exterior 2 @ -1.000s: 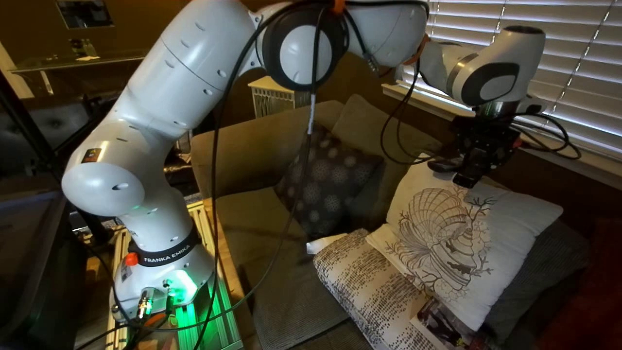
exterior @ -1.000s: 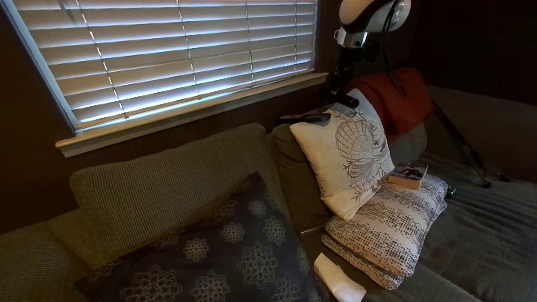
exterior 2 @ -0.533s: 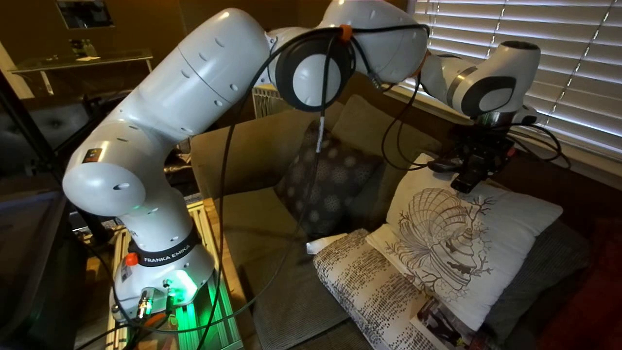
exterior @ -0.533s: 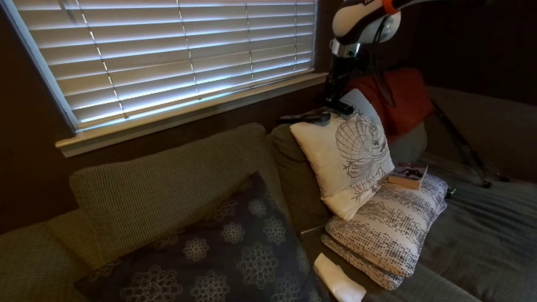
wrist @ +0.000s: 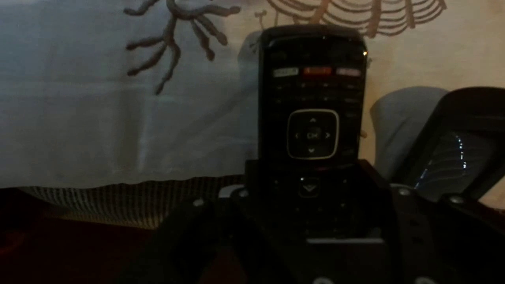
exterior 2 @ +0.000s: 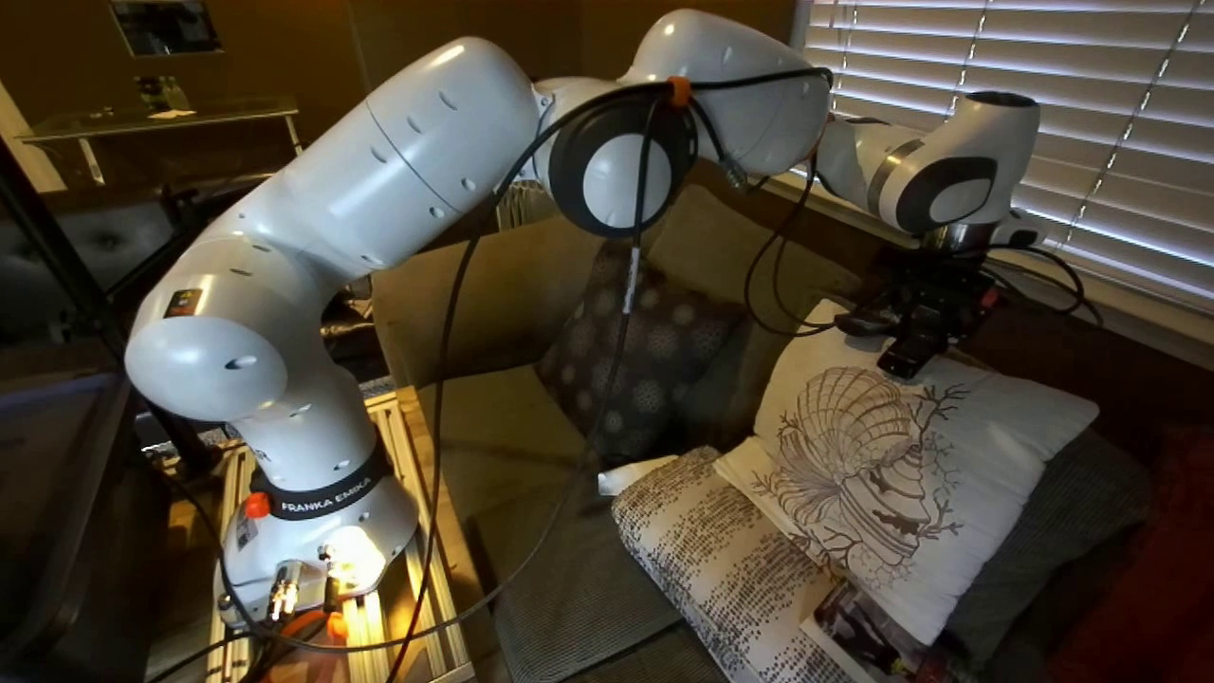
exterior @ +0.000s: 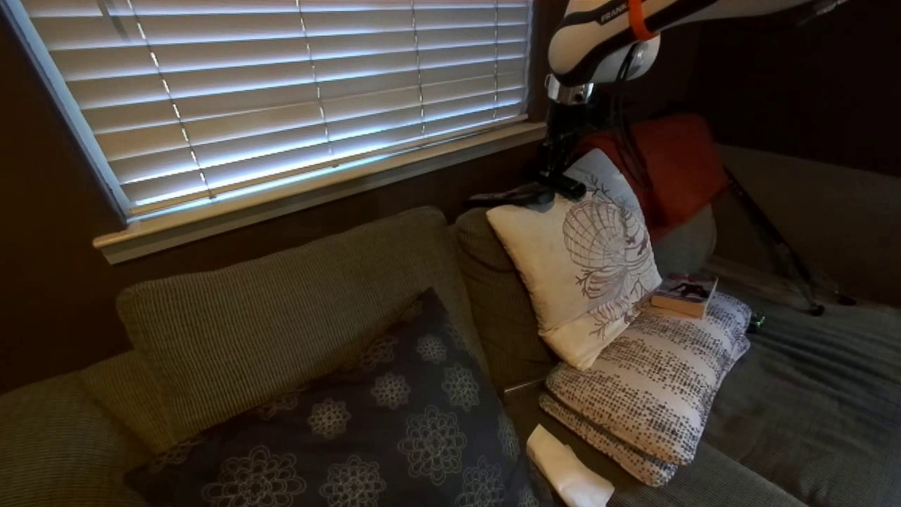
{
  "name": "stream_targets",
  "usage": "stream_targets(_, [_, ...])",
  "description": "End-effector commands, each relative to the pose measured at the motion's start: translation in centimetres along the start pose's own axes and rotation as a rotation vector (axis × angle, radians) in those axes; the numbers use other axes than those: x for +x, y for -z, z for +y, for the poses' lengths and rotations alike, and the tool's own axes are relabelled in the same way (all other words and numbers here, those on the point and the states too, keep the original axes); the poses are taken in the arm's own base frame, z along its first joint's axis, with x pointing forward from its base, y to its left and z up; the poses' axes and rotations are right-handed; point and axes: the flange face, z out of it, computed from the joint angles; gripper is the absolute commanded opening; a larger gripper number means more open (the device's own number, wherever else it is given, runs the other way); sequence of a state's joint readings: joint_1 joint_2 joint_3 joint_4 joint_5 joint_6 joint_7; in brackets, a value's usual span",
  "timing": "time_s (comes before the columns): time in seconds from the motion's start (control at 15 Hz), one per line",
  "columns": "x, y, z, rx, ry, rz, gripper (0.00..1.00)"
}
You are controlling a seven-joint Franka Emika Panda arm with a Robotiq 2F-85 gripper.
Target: Place the remote controls on top of the white pillow.
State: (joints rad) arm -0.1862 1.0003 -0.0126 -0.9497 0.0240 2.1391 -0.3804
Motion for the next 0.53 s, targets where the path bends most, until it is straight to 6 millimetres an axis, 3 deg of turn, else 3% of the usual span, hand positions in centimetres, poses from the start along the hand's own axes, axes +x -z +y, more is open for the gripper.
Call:
stream_targets(0.0, [0.78, -0.2, -0.33, -0.029, -0.008, -0.011, 0.35])
stream_targets(0.2, [0.89, -0.52, -0.42, -0.039, -0.008, -0.013, 0.38])
stream_targets(0.33, [0.93, -0.6, -0.42, -0.043, -0.01, -0.012, 0.64])
stream_targets(0.4, [0.96, -0.62, -0.38, -0.045, -0.011, -0.01, 0.85])
stream_targets(0.47, [0.98, -0.66, -0.35, -0.046, -0.012, -0.009, 0.89])
